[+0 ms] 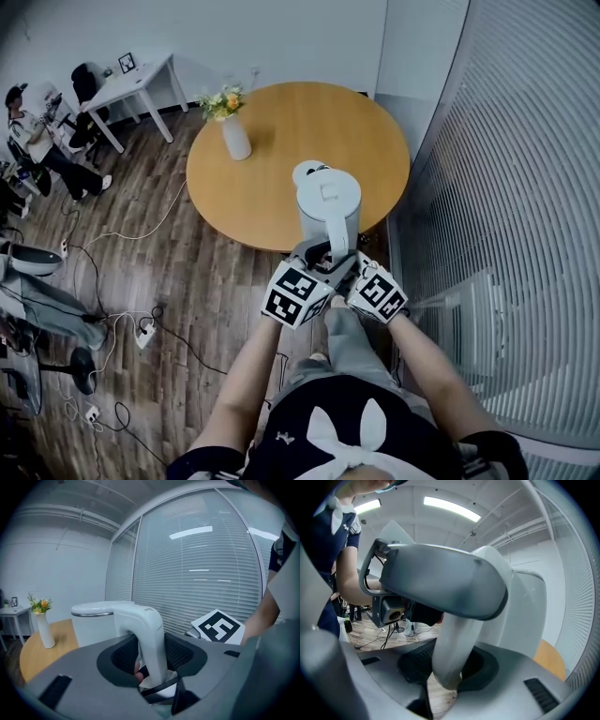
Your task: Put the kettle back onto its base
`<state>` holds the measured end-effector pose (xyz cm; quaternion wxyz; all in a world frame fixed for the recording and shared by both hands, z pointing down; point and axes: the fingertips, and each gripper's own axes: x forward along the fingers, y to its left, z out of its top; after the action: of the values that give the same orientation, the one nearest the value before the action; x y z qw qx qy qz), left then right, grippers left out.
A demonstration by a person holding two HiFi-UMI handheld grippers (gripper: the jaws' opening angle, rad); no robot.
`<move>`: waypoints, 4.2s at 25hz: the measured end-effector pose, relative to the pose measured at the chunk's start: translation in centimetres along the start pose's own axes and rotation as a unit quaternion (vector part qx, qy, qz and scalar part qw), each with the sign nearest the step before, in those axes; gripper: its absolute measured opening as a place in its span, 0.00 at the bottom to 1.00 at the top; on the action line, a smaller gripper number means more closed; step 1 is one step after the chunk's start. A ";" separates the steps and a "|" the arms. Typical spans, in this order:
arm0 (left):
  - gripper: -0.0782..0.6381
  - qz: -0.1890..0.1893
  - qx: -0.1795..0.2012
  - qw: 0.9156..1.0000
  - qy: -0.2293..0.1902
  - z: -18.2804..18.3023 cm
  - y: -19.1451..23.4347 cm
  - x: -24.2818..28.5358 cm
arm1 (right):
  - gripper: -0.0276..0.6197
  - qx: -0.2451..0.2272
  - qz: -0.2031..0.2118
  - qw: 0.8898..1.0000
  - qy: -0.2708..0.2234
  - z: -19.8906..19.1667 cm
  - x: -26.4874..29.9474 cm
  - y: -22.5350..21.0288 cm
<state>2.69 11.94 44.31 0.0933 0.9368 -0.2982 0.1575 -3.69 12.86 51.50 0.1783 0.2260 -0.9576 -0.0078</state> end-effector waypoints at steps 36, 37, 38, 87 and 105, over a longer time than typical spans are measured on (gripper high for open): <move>0.37 0.084 -0.015 0.996 -0.014 7.3 19.9 10.4 | 0.23 -0.055 0.079 0.995 -0.036 3.2 10.8 -19.9; 0.37 0.089 -0.014 0.996 -0.016 7.5 20.3 10.5 | 0.23 -0.058 0.081 0.994 -0.036 3.4 11.1 -20.3; 0.37 0.093 -0.014 0.995 -0.018 7.7 20.7 10.6 | 0.23 -0.061 0.084 0.994 -0.036 3.6 11.3 -20.5; 0.37 0.058 -0.048 0.997 0.024 6.3 30.3 13.3 | 0.24 -0.007 0.063 0.998 0.000 2.4 19.0 -26.3; 0.36 0.048 -0.067 0.996 0.047 3.9 30.9 14.5 | 0.24 0.000 0.055 0.998 0.034 -0.8 20.1 -26.9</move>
<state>-3.41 -21.64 48.27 0.1622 0.9047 -0.3476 0.1853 -8.64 -19.97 56.49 0.2106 0.1733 -0.9620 0.0100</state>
